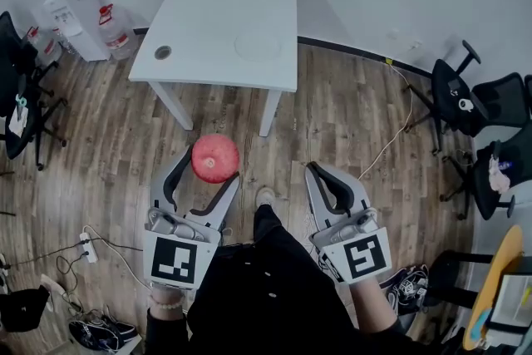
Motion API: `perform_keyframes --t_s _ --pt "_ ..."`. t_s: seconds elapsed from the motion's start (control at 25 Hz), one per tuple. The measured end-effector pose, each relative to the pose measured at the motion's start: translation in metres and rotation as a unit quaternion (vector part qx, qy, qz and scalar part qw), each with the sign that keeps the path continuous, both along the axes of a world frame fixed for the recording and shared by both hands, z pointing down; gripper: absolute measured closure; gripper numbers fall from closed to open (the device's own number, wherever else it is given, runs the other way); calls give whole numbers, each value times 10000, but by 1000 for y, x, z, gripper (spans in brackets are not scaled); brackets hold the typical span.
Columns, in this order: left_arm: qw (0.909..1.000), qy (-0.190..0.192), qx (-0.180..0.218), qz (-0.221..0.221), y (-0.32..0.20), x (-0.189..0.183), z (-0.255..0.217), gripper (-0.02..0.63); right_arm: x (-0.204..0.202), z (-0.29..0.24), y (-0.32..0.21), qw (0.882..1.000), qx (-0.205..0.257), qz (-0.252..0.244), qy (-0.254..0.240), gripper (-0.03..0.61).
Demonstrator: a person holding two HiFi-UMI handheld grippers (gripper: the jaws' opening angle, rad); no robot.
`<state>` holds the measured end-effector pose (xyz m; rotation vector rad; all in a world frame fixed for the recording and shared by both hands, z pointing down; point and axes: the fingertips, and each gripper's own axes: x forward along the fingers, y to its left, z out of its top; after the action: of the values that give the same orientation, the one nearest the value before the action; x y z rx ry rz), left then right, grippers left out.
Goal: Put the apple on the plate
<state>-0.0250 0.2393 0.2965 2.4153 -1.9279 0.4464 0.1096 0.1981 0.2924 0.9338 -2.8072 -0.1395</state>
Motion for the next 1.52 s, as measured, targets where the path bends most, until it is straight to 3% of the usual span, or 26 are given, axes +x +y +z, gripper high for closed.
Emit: perform_keyframes --t_s 1.0,1.52 --pt "9987 -16 -31 -510 -155 -36 -6 282 -33 2 -170 9989 -121 -446 41 535" --pt "9969 -109 14 -783 -209 -41 -11 282 -40 2 -232 9975 -97 -697 -43 535"
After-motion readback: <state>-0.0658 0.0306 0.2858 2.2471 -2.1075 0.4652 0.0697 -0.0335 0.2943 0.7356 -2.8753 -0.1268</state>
